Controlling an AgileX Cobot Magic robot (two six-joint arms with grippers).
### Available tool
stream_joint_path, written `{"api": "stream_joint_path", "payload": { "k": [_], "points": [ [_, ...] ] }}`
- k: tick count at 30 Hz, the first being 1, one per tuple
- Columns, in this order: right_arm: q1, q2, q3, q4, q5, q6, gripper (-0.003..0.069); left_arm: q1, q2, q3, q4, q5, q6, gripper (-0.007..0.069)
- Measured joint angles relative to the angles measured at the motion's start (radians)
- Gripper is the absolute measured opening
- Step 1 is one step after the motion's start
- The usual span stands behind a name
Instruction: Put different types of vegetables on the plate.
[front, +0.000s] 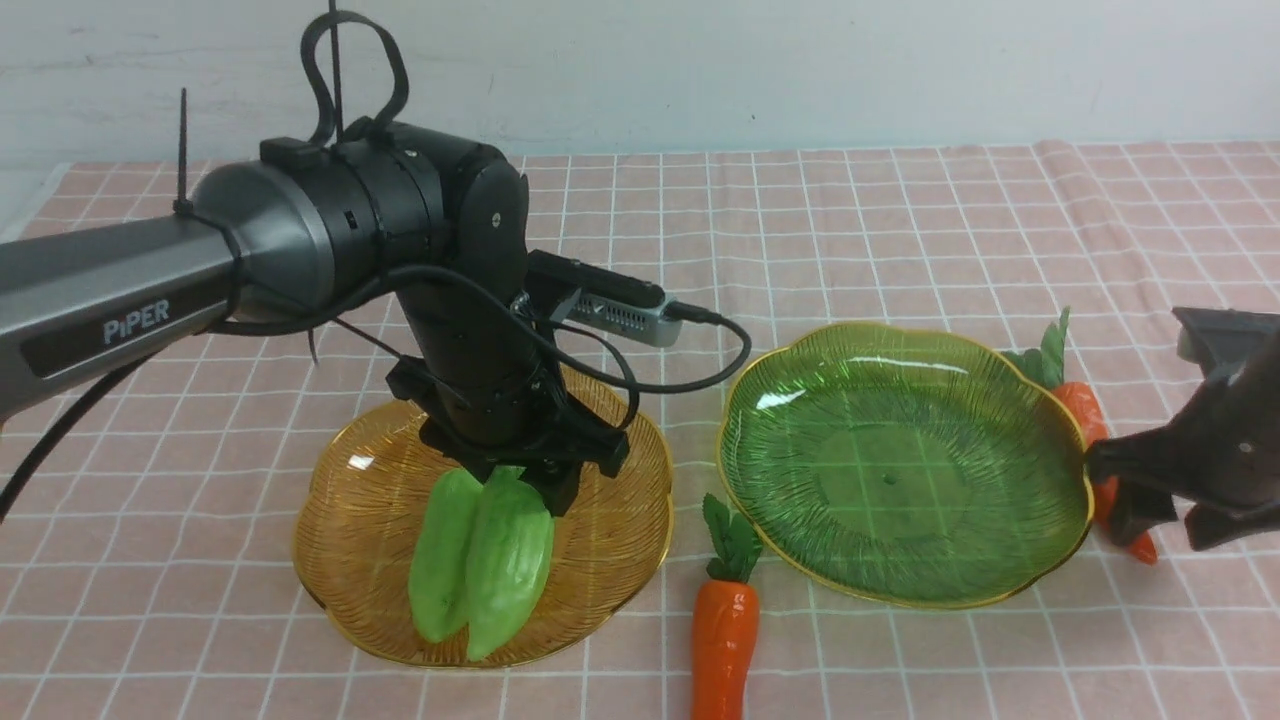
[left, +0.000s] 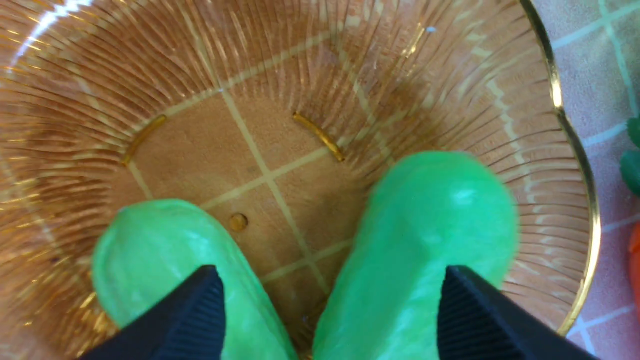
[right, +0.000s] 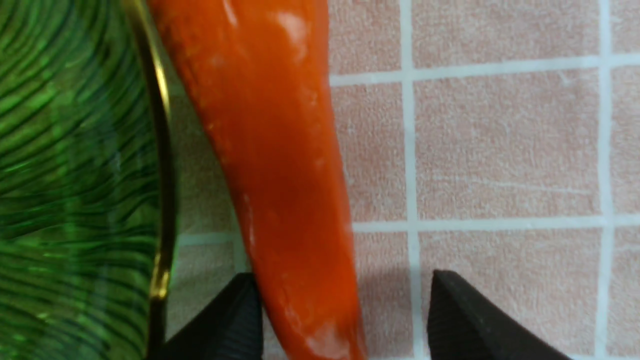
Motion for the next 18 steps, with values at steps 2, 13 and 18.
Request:
{"api": "stream_joint_path", "payload": {
  "k": [2,13,18],
  "points": [
    [-0.001,0.021,-0.008,-0.004,-0.002,-0.001,0.0313,0.000,-0.001,-0.030,0.029,0.033,-0.012,0.0414],
    [-0.031,-0.155,-0.126,-0.006,0.146,0.105,0.0187,0.000,-0.312,-0.056,0.108,0.183,-0.029,-0.0003],
    [0.057,-0.230,-0.134,0.120,0.161,0.055,0.0187,0.000,-0.435,-0.056,0.108,0.205,-0.037,-0.0003]
  ]
}}
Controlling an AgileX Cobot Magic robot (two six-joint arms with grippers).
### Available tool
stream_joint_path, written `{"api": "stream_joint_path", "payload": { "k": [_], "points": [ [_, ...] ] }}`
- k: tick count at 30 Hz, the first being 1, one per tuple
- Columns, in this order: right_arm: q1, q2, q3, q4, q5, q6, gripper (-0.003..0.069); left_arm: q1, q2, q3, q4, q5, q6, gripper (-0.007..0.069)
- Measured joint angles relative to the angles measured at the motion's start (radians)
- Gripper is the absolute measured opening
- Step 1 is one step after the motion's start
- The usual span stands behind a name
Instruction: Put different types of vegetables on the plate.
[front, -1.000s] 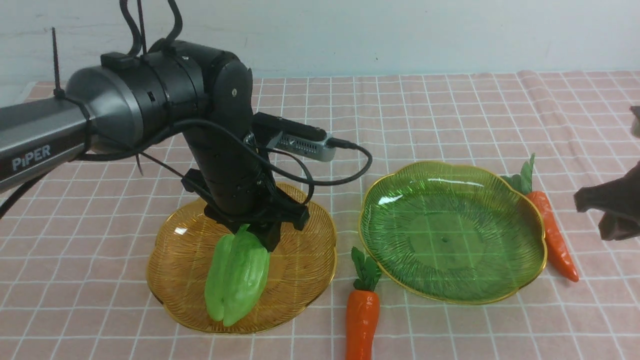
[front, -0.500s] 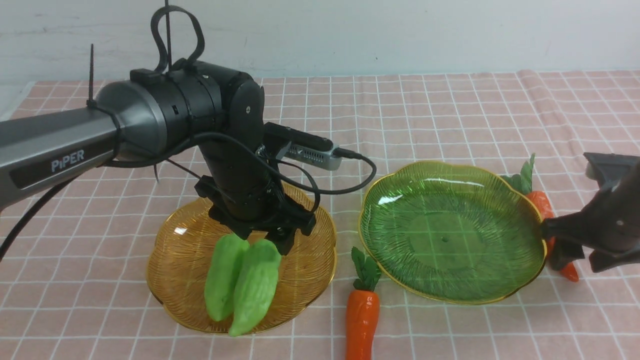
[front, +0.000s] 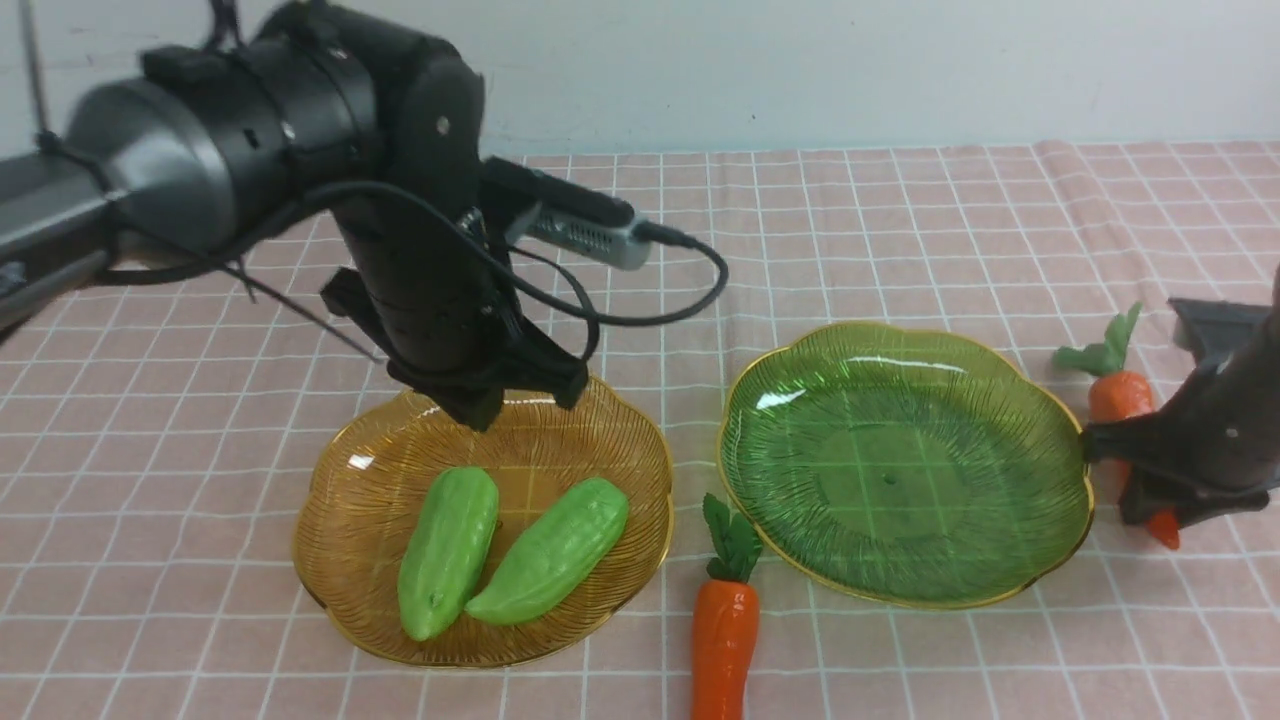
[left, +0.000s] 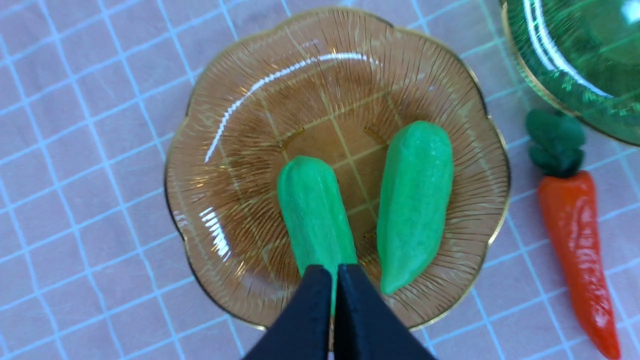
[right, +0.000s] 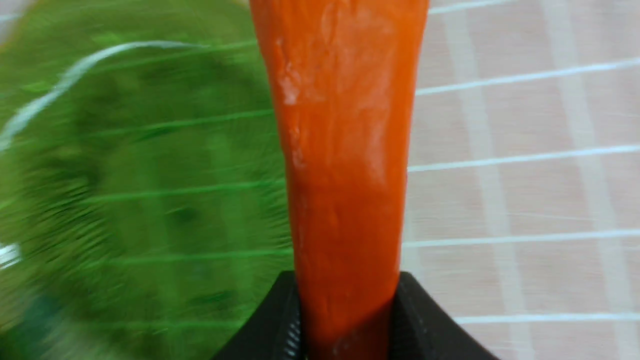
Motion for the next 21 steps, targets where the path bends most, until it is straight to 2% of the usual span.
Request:
{"api": "stream_joint_path", "payload": {
  "k": [6,10,12,16,18,21],
  "points": [
    [0.149,0.043,0.000,0.073,-0.035,-0.042,0.0188,0.000,-0.100,0.000,0.000,0.026,-0.001,-0.0003],
    [0.197,0.092,0.000,0.075,-0.045,-0.033,0.0218,0.000,-0.148,0.003,0.000,0.028,-0.008,-0.0003],
    [0.213,0.119,0.000,0.075,-0.048,-0.026,0.0251,0.000,-0.179,0.016,0.000,0.028,-0.008,-0.0003],
    [0.243,0.165,0.000,0.075,-0.049,-0.003,0.0385,0.000,-0.325,0.135,0.000,0.028,-0.032,-0.0003],
    [0.250,0.165,-0.003,0.076,-0.037,0.000,0.0426,0.000,-0.408,0.212,0.000,0.030,-0.048,-0.0003],
    [0.274,0.154,-0.031,0.100,0.092,0.001,0.0455,0.000,-0.510,0.331,0.000,0.013,-0.065,-0.0003]
  ]
}}
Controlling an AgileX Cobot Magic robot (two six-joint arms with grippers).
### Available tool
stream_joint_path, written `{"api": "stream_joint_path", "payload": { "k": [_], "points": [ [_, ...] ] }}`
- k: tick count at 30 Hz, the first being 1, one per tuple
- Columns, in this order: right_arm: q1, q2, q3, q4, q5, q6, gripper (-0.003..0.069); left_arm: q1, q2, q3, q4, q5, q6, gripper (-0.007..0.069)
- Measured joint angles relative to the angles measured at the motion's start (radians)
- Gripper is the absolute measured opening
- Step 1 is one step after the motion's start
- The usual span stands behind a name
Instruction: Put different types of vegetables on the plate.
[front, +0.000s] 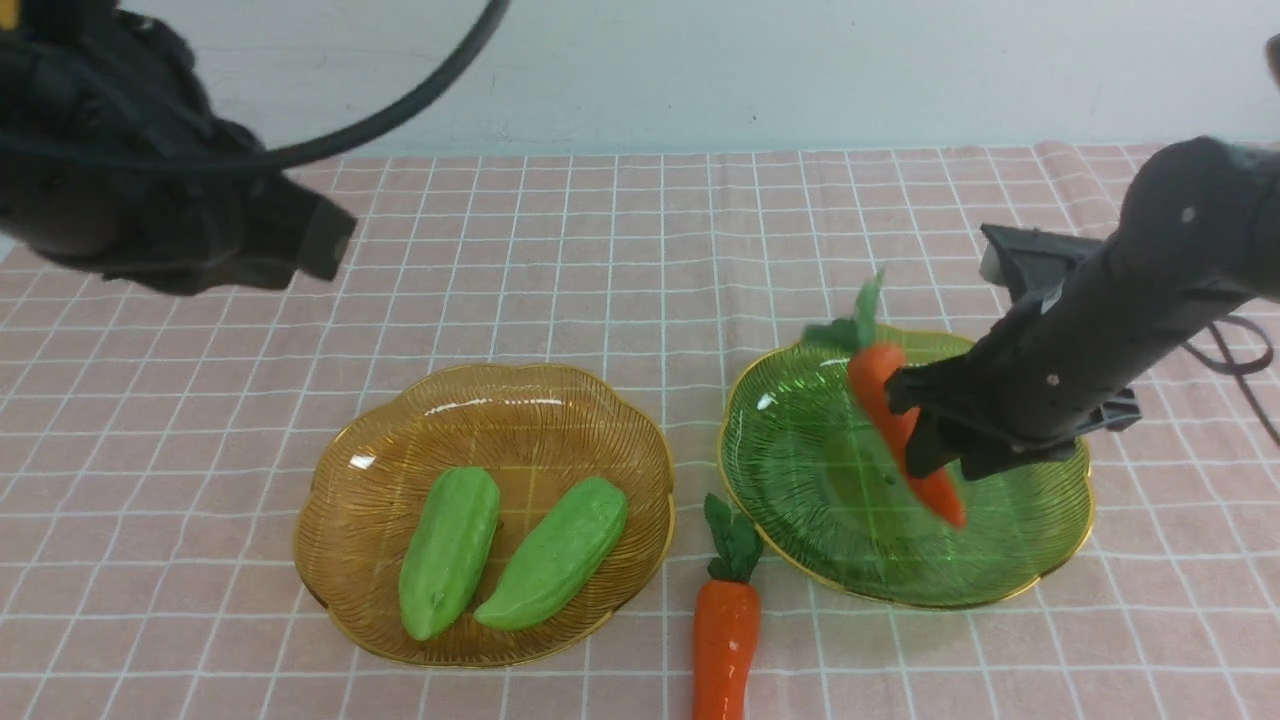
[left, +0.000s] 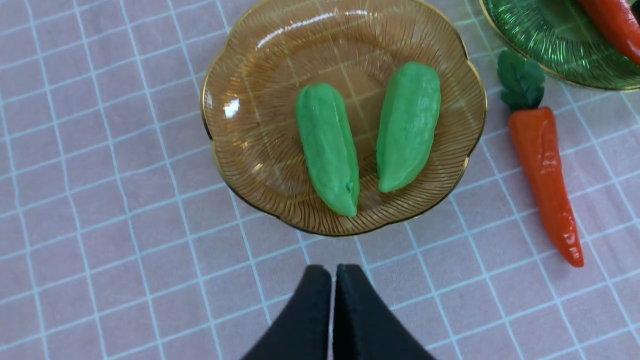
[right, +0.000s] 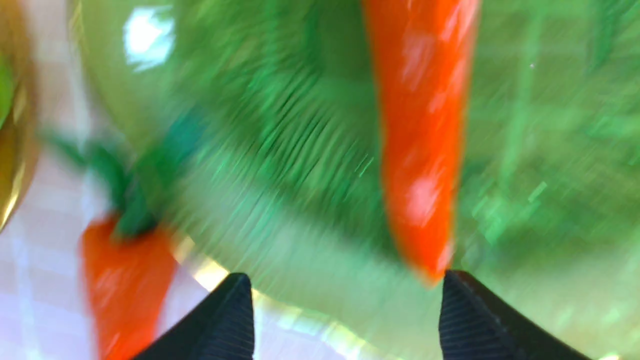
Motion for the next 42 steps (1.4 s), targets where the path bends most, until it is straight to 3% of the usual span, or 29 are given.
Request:
{"api": "stream_joint_path", "payload": {
  "k": [3,7,13,17,28,31,34,35,42],
  "points": [
    [0.070,-0.038,-0.005,0.020,0.098,0.000,0.0459,0.000,-0.123,0.144,0.000,-0.059,-0.032,-0.0003],
    [0.191,-0.068,0.019,0.019,0.113,0.005,0.0459,0.000,-0.204,0.233,0.000,-0.090,-0.065,-0.0003],
    [0.364,-0.064,0.092,-0.017,0.013,0.101,0.0460,0.000,-0.299,0.336,0.000,-0.095,-0.096,-0.0003],
    [0.419,-0.045,0.106,-0.048,-0.067,0.173,0.0461,0.000,-0.323,0.358,0.000,-0.095,-0.100,-0.0003],
    [0.433,0.091,0.106,-0.031,-0.219,0.225,0.0451,0.000,-0.332,0.360,0.000,-0.085,-0.101,-0.0003],
    [0.433,0.096,0.106,-0.029,-0.230,0.220,0.0416,0.000,-0.332,0.360,0.000,-0.085,-0.101,-0.0003],
    [0.433,0.098,0.106,-0.029,-0.224,0.213,0.0328,0.000,-0.332,0.360,0.000,-0.085,-0.101,-0.0003],
    [0.433,0.098,0.106,-0.027,-0.219,0.209,0.0259,0.000,-0.332,0.360,0.000,-0.085,-0.101,-0.0003],
    [0.433,0.062,0.106,-0.021,-0.122,0.194,0.0261,0.000,-0.332,0.360,0.000,-0.085,-0.101,-0.0003]
  ]
}}
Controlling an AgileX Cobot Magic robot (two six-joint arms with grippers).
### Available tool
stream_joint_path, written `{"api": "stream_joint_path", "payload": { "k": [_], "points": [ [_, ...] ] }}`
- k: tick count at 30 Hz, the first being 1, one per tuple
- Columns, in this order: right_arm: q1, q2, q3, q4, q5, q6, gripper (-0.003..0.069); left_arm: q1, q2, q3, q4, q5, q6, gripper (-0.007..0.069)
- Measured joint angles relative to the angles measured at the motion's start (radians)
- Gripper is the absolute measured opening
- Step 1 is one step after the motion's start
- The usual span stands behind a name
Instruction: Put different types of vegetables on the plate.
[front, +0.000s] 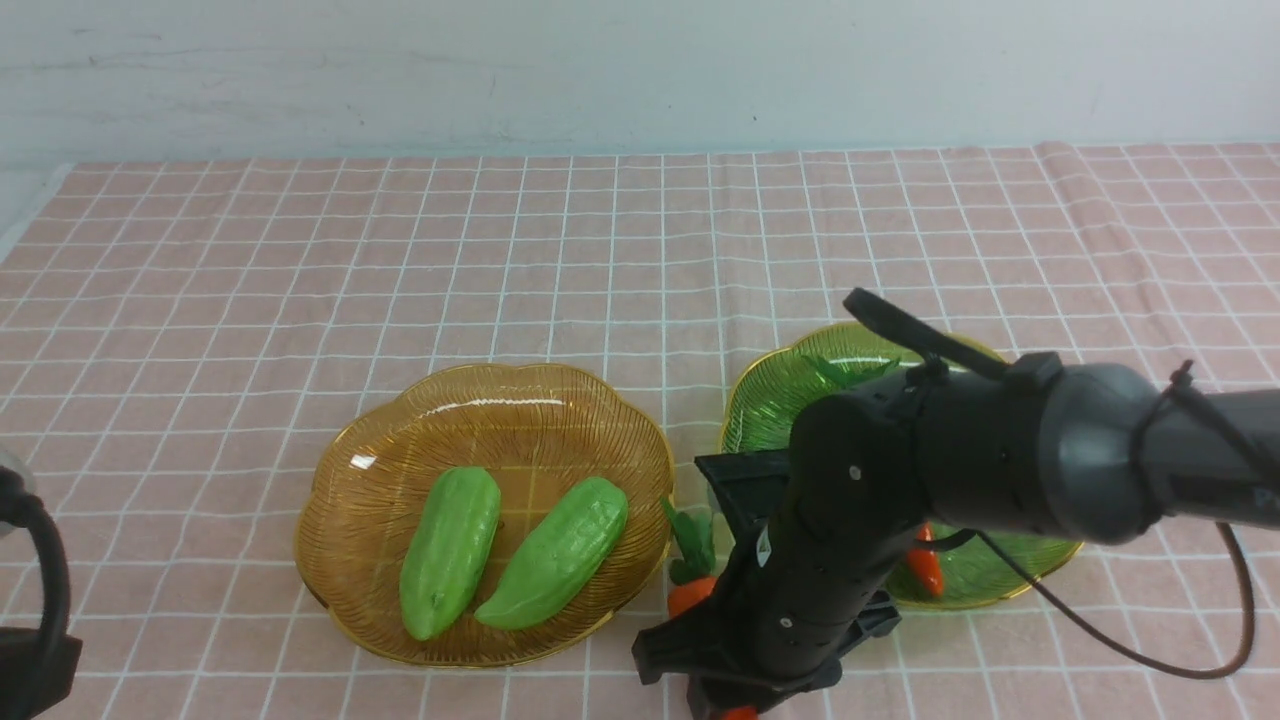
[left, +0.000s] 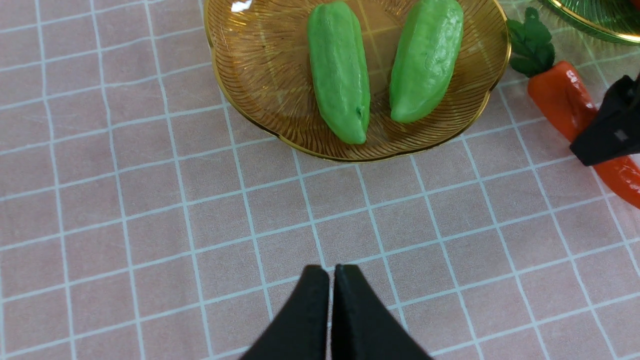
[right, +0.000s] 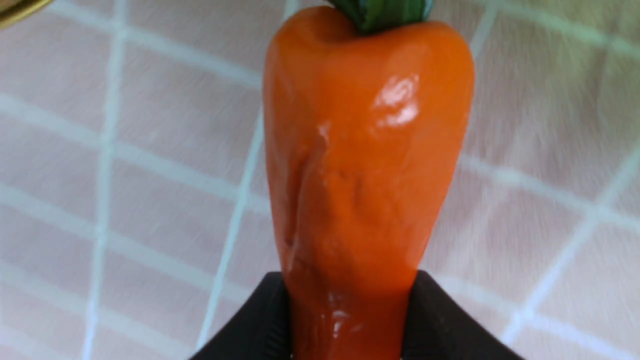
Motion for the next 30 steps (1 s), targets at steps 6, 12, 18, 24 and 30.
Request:
{"api": "stream_joint_path", "payload": {
  "k": [6,12,18,24,30],
  "points": [
    [0.000,-0.155,0.000,-0.014,0.086,-0.003,0.0261,0.000,0.000,0.000,-0.001,0.000,0.000,-0.0003],
    [-0.081,-0.306,0.000,-0.140,0.059,0.008,0.0261,0.000,0.000,0.000,-0.001,-0.001,0.000,-0.0003],
    [-0.310,-0.322,0.000,-0.208,0.019,0.004,0.0261,0.000,0.000,0.000,-0.001,-0.001,-0.009,-0.0003],
    [-0.484,-0.250,0.000,-0.194,-0.022,-0.063,0.0262,0.000,0.000,0.000,-0.001,-0.001,-0.014,-0.0003],
    [-0.540,-0.192,0.000,-0.150,-0.034,-0.124,0.0368,0.000,0.000,0.000,-0.001,-0.001,-0.030,-0.0003]
  ]
}}
